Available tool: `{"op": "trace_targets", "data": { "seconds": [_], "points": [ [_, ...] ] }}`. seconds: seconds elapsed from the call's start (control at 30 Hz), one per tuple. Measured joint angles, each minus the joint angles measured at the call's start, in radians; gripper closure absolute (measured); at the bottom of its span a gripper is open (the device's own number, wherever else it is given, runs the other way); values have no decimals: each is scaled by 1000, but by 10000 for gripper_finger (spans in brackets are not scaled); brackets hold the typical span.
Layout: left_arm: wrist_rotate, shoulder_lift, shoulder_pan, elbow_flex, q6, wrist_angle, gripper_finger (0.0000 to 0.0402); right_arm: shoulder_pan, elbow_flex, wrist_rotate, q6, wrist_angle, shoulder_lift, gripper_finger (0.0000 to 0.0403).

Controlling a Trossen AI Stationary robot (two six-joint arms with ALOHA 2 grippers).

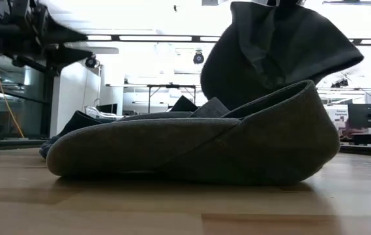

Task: Pick & Place hat
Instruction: Put the gray cap into the left transparent bin

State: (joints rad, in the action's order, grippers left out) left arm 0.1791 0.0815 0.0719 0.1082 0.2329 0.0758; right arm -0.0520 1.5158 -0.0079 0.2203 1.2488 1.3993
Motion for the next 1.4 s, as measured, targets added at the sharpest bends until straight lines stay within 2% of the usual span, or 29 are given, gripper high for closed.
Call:
{"op": "trace_targets", "data": {
  "seconds": [0.13,0.33,0.5,0.83,1.13,1.4],
  "points": [
    [-10,104,0,78,-37,3,127,20,1,-38,-4,-34,23,402],
    [-77,351,0,239,-111,3,124,52,33,-69,-31,-55,106,402],
    [-156,579,0,406,-187,-11,124,71,126,-71,-45,-48,168,402],
    [-258,978,0,840,-350,-256,124,117,347,-50,-81,31,274,402],
    [-267,1203,0,1176,-446,-567,124,145,361,-29,-81,40,305,402],
    [-276,1341,0,1326,-438,-641,124,153,361,-24,-114,35,305,402]
  ]
}}
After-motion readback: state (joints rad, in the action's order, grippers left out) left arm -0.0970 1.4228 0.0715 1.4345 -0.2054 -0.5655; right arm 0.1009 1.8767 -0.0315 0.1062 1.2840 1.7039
